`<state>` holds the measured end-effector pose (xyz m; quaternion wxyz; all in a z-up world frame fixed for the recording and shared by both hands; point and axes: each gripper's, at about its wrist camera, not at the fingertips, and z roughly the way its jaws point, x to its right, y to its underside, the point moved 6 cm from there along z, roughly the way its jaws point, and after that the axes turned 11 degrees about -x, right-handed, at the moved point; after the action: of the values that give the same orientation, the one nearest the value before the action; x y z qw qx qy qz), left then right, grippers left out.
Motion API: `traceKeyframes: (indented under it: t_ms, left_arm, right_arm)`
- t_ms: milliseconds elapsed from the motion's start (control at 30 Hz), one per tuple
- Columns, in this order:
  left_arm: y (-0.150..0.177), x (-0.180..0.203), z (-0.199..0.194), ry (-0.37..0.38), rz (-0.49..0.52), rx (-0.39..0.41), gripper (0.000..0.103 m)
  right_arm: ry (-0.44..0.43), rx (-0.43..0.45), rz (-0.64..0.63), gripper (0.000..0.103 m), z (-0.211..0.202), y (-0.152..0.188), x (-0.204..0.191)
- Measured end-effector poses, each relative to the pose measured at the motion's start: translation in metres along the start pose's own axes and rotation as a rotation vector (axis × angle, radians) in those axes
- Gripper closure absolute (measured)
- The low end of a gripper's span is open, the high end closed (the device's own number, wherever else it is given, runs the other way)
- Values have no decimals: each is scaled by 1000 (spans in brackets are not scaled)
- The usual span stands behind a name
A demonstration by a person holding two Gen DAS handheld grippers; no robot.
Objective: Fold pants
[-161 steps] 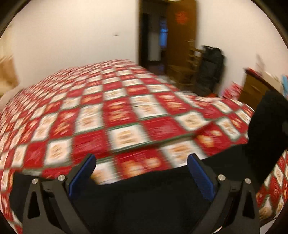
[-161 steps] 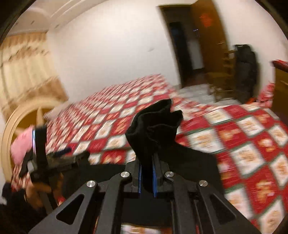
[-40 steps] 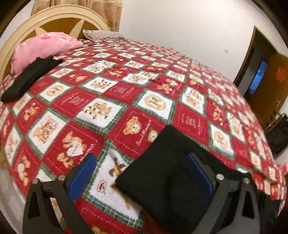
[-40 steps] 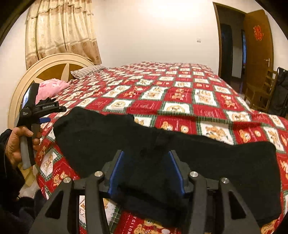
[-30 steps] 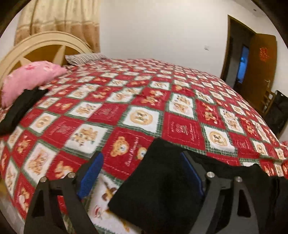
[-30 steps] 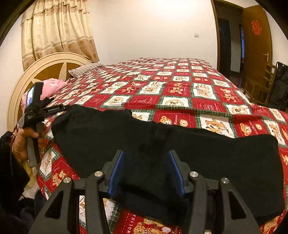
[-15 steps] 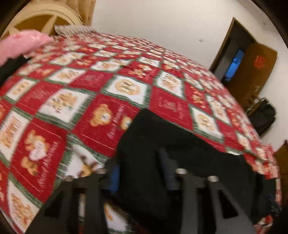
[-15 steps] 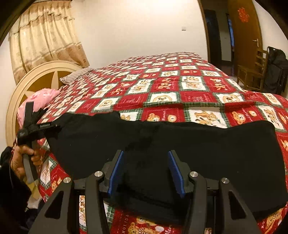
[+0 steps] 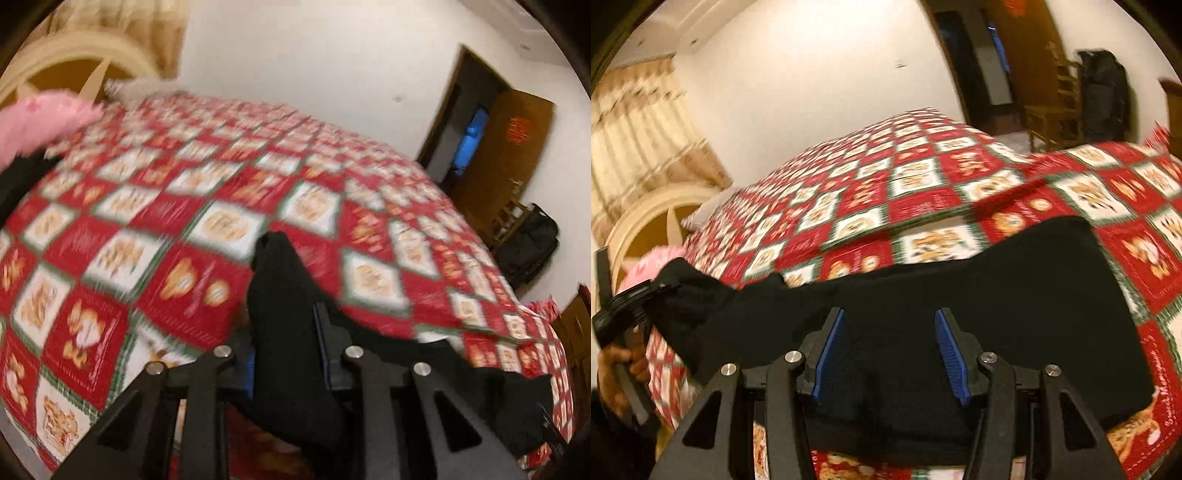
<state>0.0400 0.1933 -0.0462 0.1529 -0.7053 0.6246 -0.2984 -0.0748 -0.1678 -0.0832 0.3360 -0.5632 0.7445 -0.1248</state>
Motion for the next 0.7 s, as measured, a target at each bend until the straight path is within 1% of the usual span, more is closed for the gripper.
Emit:
traceKeyframes:
  t_ms: [33, 100, 167, 233, 300, 367, 433, 500, 633, 667, 700]
  left_arm:
    - [-3, 9, -6, 9, 20, 14, 78]
    - [-7, 38, -20, 44, 70, 48, 78]
    - [-6, 74, -32, 84, 142, 69, 78]
    - [2, 113, -40, 130, 230, 80, 78]
    - [17, 151, -45, 195, 314, 71, 78]
    - [30, 180, -44, 245, 373, 58, 78]
    - [50, 216, -38, 293, 454, 28, 78]
    - [72, 245, -28, 315, 519, -4, 78]
    - [109, 287, -8, 338, 621, -60, 78]
    - [118, 296, -4, 346, 658, -67, 78]
    - [127, 304, 0, 337, 698, -57, 78]
  right_arm:
    - [-1, 2, 21, 51, -2, -1, 5]
    - [-3, 10, 56, 51, -7, -4, 16]
    - [-8, 25, 83, 51, -15, -6, 25]
    - [-7, 37, 94, 51, -21, -8, 31]
    - [-8, 54, 107, 51, -30, -10, 39]
    - [-1, 71, 126, 51, -40, -11, 49]
    - [5, 88, 147, 51, -49, -10, 57]
    - [12, 104, 165, 51, -57, -9, 64]
    - [14, 122, 186, 51, -66, -7, 73]
    - [12, 124, 192, 51, -66, -7, 75]
    - [9, 122, 196, 51, -66, -8, 76]
